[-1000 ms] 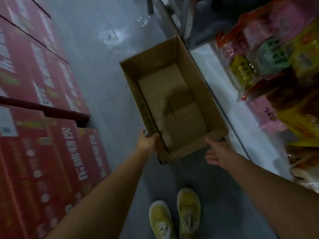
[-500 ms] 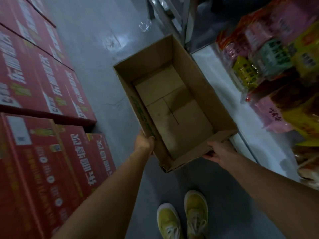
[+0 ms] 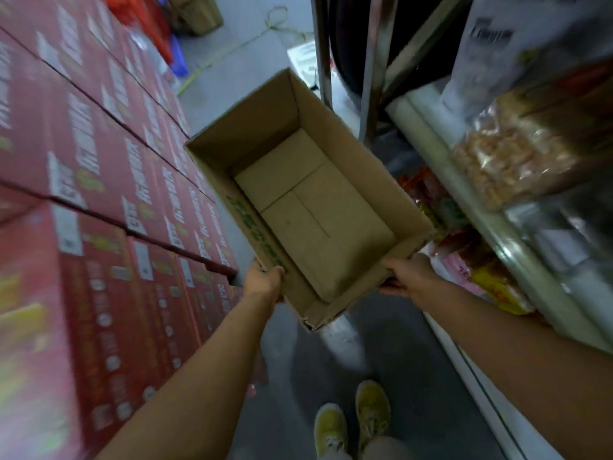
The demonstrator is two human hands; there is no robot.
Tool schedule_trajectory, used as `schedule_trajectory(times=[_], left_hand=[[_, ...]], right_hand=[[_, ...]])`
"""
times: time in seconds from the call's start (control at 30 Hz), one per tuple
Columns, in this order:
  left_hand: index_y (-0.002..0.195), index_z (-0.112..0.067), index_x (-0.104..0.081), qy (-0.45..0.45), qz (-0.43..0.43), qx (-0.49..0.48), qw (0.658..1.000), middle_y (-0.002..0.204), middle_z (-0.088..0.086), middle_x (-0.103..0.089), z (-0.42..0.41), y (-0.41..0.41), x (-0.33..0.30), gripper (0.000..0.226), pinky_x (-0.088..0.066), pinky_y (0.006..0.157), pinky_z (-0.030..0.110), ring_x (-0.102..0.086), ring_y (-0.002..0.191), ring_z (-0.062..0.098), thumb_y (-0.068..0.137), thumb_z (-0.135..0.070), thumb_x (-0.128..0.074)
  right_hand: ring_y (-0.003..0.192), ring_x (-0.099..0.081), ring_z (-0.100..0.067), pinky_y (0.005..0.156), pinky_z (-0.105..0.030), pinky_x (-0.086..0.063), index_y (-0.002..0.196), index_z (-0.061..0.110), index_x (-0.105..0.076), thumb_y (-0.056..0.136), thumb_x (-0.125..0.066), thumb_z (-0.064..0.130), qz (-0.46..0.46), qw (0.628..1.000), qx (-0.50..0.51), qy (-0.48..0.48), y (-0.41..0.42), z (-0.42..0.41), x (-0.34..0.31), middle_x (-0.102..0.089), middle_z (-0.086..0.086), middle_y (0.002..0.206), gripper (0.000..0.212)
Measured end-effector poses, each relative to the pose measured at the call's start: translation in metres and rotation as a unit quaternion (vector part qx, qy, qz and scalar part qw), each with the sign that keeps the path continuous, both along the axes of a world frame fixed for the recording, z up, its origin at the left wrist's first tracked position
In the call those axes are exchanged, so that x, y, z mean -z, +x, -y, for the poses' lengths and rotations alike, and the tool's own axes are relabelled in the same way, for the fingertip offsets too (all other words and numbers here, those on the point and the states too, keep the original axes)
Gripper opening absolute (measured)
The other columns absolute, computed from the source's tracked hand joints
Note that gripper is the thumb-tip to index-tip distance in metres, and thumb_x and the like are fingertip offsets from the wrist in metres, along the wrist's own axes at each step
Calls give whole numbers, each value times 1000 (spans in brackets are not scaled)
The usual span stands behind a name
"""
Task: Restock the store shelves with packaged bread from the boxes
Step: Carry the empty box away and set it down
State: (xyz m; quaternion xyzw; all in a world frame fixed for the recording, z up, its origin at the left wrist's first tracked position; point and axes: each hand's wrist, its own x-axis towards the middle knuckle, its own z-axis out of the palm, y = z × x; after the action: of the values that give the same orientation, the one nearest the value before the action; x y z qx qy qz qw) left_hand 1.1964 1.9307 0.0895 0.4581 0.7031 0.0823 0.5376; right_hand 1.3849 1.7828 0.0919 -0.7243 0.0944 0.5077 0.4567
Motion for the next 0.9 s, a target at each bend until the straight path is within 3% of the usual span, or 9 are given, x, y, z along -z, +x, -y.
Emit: schedule_trajectory(times=[0.13,0.23,0.3,0.4,0.57,0.7,0.8,0.83,0.9], left_hand=[[105,-15,-51,27,36,0,999,111,20,-66,4,-8,-74,15,-56,61,41,-66,85,35,96,-3,-54],[110,-15,-48,42,55,21,997,110,18,-65,10,-16,-121,17,-53,49,34,-65,80,33,98,-5,-52],[115,-16,-47,58,67,35,995,110,16,-63,13,-21,-149,19,-52,47,32,-64,78,29,99,-6,-51],[127,-17,-48,69,83,72,991,114,13,-63,22,-37,-186,29,-51,51,32,-64,87,29,100,-8,-49],[129,-18,-47,92,119,158,976,112,10,-62,41,-79,-238,29,-52,52,31,-64,91,29,101,-10,-49],[125,-16,-48,98,139,228,959,108,10,-63,60,-124,-274,27,-54,50,32,-65,78,23,100,-6,-48],[120,-17,-50,107,140,249,952,106,11,-65,72,-141,-286,24,-55,50,33,-67,77,25,99,-4,-48],[117,-17,-50,108,163,303,933,103,10,-65,95,-166,-310,22,-55,50,33,-67,77,25,99,-4,-48],[109,-18,-49,114,175,332,920,91,4,-64,107,-176,-317,18,-54,50,32,-66,74,23,99,-3,-47]], right_hand=[[81,-66,-25,59,-36,-56,90,14,-57,92,-58,5,29,999,-3,25,-6,3,-73,-67,-11,93,10],[78,-67,-22,52,-30,-56,96,14,-58,93,-59,9,55,998,-6,37,-16,11,-121,-68,-10,94,6],[87,-67,-27,62,-33,-58,96,13,-57,95,-58,9,83,996,4,44,-25,18,-152,-66,-10,97,5],[101,-66,-36,74,-40,-59,115,6,-55,96,-56,5,106,992,44,53,-50,36,-195,-64,-16,112,19],[93,-68,-31,46,-25,-56,121,3,-55,95,-58,9,141,984,90,56,-113,81,-246,-65,-18,114,26],[76,-66,-26,49,-27,-58,112,4,-56,95,-58,8,169,973,147,59,-179,118,-277,-67,-18,107,18],[86,-69,-32,54,-31,-58,105,8,-58,94,-58,9,181,968,170,48,-207,136,-288,-68,-18,108,11],[90,-69,-33,55,-32,-59,104,9,-58,94,-58,9,209,949,230,46,-251,169,-308,-68,-18,108,10],[92,-69,-33,61,-33,-60,95,12,-57,95,-57,9,206,946,243,58,-269,181,-314,-69,-17,105,3]])
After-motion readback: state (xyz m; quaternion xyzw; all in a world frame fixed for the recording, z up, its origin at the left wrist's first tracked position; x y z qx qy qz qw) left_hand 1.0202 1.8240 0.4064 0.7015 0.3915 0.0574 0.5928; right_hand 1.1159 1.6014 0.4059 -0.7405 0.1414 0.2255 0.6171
